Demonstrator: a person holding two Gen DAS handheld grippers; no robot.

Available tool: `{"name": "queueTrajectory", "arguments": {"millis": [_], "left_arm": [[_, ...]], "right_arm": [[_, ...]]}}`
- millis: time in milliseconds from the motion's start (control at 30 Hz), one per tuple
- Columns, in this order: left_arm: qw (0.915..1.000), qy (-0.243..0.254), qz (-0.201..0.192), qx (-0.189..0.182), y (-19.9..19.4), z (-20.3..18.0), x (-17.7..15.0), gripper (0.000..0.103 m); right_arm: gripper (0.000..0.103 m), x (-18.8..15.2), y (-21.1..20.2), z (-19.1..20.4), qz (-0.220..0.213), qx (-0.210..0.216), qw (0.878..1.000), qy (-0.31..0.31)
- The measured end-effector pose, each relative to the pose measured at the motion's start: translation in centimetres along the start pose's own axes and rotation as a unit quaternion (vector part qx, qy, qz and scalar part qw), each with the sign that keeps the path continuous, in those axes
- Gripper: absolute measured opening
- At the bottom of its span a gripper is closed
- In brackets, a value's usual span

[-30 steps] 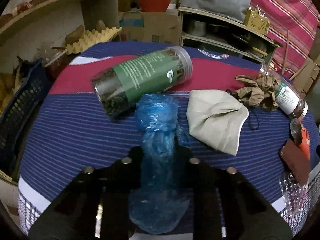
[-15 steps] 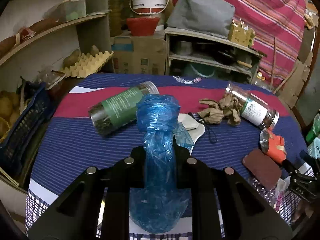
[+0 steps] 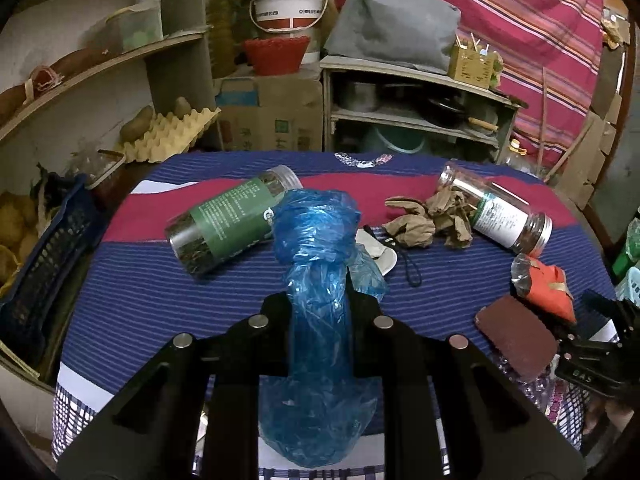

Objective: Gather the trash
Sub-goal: 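Grasp the red gift wrapper with the right tool and lift it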

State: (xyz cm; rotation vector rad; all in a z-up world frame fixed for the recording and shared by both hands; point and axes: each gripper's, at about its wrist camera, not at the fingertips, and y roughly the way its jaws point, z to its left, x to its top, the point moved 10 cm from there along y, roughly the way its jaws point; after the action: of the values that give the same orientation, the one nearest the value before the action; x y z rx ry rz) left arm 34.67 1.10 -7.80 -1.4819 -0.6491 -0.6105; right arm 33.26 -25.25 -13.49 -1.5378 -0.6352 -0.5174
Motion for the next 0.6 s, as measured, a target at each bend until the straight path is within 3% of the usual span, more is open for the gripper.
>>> {"name": "queueTrajectory", "arguments": {"millis": [100,167,233,433,533,600], "left_arm": [[1.0000,-0.003,0.002,-0.002,0.1,0.2,0.0,0.016],[1.0000,-0.004,0.004,-0.001,0.3,0.4,0.0,0.016],[1.0000,-0.005,0.005,-0.001,0.3,0.4,0.0,0.016],[1.0000,-0.003,0.002,0.000,0.4,0.2,0.1,0.016],[1.0000,-0.003,0.002,0.000,0.4,0.2,0.0,0.016],[1.0000,-0.003,0.001,0.000,0.4,0.1,0.1,0.016]], "right_arm": [[0.085,0.5,0.1,0.3,-0.004,-0.002,1.000,-0.009],[0.079,0.8,0.1,0.5,-0.007,0.001,1.000,-0.013],[0.054,0.6,0.2,0.7,-0.003,0.008,1.000,-0.014],[0.021,0.8,-0.2,0.7,-0.012,0.019,1.000,-0.013],[0.011,0.9,-0.5,0.6,-0.018,0.021,0.999,-0.016],[0.010,1.0,-0.8,0.5,-0.024,0.018,0.999,-0.021]]}}
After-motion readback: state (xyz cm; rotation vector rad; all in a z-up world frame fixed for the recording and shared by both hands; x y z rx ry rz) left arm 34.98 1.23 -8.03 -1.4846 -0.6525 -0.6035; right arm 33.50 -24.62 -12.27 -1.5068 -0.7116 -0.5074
